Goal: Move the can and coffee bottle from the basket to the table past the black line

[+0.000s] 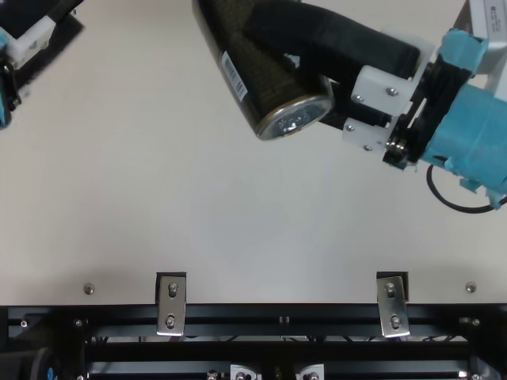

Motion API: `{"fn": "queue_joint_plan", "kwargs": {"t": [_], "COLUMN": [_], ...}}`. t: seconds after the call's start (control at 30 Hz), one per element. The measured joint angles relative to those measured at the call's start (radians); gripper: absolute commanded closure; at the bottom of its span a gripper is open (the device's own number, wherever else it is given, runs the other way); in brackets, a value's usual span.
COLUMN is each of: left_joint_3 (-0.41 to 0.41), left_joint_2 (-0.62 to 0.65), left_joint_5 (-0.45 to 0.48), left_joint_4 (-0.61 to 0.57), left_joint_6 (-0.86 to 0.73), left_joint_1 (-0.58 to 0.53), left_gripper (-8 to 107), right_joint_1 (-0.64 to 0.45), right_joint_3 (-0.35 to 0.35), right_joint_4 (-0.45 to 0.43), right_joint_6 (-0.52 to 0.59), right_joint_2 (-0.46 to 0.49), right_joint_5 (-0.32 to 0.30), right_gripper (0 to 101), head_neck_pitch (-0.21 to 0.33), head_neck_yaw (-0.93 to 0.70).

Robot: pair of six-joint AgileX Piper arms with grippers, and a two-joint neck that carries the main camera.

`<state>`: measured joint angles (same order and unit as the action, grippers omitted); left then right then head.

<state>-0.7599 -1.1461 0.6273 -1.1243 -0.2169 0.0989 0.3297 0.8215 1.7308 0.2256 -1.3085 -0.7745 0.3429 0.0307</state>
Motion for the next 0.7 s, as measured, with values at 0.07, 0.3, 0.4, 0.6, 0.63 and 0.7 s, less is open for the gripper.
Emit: {"fn": "queue_joint_plan", "kwargs": {"t": [0.07,0.3,0.4,0.6,0.63,0.7], "left_joint_3": [0.000,0.000,0.000,0.000,0.000,0.000], "left_joint_2": [0.002,0.002,0.002,0.002,0.002,0.002], "left_joint_5": [-0.041,-0.057,-0.057,-0.057,-0.057,-0.057], "left_joint_4": [0.081,0.174,0.174,0.174,0.174,0.174], "left_joint_6": [-0.002,-0.002,-0.002,-0.002,-0.002,-0.002], "left_joint_1": [-0.008,-0.006,-0.006,-0.006,-0.006,-0.006], "left_gripper": [9,9,9,9,9,9], "right_joint_1": [-0.008,-0.032,-0.032,0.013,0.024,0.044], "right_joint_3": [0.000,0.009,0.014,0.012,0.011,0.014], "right_joint_4": [0.000,-0.014,-0.022,0.002,0.010,0.015], "right_joint_6": [0.012,0.075,0.127,0.257,0.283,0.329], "right_joint_2": [0.001,0.008,0.019,0.049,0.053,0.068], "right_joint_5": [-0.001,0.013,0.045,0.149,0.174,0.220], "right_gripper": [101,101,101,101,101,101], "head_neck_pitch": [0.010,0.000,0.000,0.010,0.010,0.010], "head_neck_yaw": [0.000,0.000,0.000,0.000,0.000,0.000]}}
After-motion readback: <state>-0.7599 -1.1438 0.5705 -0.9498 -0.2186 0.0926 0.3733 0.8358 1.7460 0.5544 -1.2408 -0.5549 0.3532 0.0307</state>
